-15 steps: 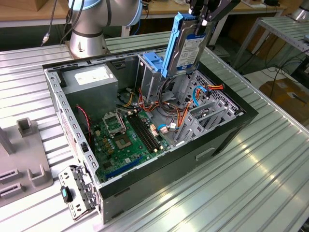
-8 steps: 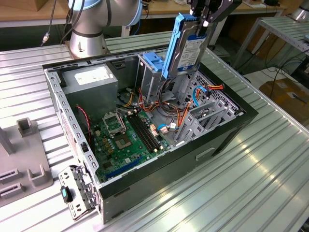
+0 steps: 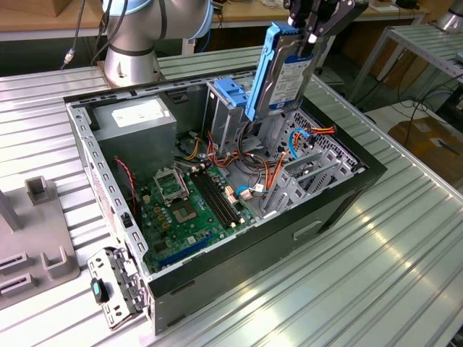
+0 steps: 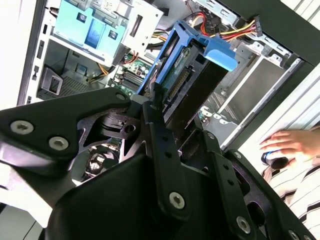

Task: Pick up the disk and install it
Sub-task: 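Pick up the disk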

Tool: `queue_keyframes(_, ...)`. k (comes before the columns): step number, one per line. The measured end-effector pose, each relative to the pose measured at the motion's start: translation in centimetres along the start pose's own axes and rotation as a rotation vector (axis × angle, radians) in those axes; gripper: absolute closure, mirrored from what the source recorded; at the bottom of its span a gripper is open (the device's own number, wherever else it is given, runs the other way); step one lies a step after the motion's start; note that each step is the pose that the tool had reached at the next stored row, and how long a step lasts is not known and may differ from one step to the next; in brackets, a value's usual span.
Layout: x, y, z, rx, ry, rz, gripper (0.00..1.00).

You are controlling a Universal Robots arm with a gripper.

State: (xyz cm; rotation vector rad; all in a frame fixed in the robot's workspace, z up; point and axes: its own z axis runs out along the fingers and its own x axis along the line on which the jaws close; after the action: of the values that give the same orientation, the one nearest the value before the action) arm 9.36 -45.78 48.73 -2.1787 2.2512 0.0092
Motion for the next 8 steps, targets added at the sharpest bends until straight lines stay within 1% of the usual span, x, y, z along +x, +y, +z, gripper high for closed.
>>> queue_keyframes(8, 0.09, 0.00, 0.00, 0.0000, 0.0001, 0.000, 0.65)
